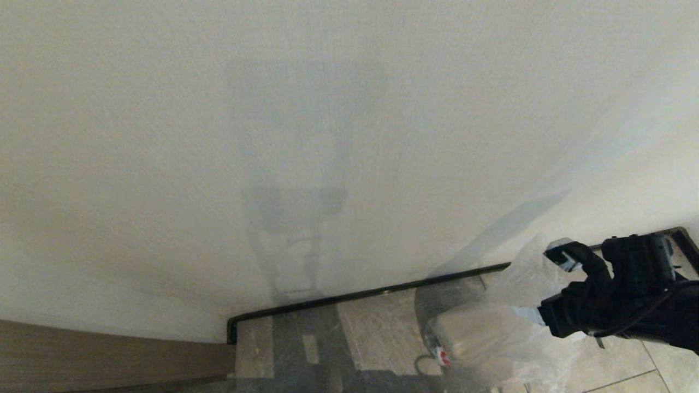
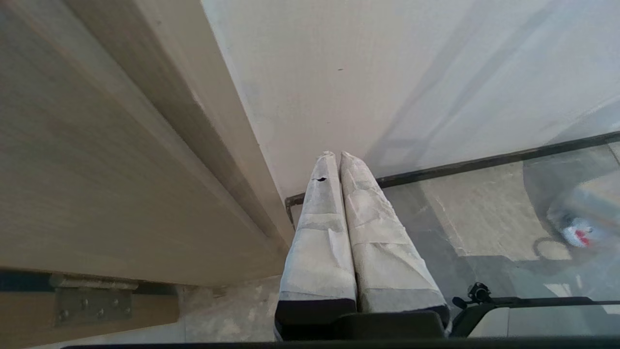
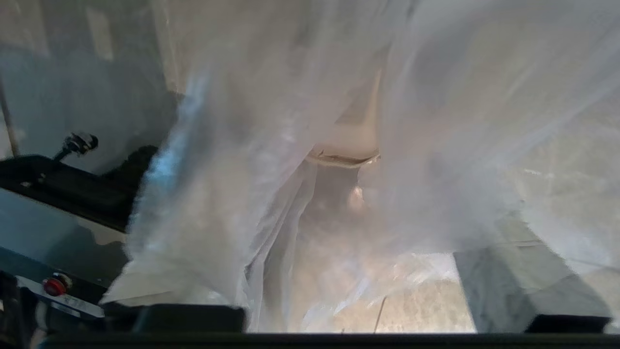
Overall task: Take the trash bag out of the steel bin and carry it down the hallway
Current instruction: Put the trash bag at the door
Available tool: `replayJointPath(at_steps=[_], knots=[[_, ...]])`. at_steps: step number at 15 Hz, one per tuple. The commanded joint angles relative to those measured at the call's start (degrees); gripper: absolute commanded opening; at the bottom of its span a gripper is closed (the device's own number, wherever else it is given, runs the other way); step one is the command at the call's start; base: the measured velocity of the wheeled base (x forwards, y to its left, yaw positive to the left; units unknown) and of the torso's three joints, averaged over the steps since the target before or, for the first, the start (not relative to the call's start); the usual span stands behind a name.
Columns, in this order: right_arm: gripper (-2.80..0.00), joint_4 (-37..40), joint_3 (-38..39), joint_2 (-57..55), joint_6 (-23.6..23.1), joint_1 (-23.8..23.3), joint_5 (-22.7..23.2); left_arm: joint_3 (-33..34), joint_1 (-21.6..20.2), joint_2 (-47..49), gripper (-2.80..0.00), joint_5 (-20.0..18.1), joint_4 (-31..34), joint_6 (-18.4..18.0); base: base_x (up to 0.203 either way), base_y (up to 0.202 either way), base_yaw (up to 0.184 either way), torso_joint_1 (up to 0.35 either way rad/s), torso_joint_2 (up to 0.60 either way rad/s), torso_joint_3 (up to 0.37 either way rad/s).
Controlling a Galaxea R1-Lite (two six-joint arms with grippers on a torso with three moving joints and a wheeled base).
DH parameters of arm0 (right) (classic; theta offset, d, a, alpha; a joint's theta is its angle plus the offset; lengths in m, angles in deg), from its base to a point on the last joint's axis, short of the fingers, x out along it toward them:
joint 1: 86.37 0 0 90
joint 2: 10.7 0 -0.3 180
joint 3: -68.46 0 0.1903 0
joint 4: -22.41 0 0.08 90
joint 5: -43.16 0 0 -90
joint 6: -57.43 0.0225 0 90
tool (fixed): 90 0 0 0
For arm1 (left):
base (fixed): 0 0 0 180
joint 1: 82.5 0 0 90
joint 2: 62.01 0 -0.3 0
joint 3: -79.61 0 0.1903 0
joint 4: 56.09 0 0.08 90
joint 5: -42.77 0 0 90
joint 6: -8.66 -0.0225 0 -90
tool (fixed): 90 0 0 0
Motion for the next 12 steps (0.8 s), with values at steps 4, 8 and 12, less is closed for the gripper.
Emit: replayJointPath(at_steps=[4, 8, 12], knots=[[0.0, -0.01, 3.65, 15.28, 3.24, -3.17, -0.04, 0.0, 0.0, 0.0, -2.8, 0.0, 0.02, 0.02, 0.0, 0.0, 0.0, 0.0, 0.0, 0.0], [0.0, 2.53, 3.09, 17.8, 3.28, -2.76, 0.26, 0.0, 0.0, 0.0, -2.8, 0.0, 0.02, -0.06, 0.0, 0.0, 0.0, 0.0, 0.0, 0.0], [-2.8, 4.0, 4.1, 28.34, 4.38, -5.31, -0.44, 0.0, 0.0, 0.0, -2.8, 0.0, 0.02, 0.02, 0.0, 0.0, 0.0, 0.0, 0.0, 0.0]])
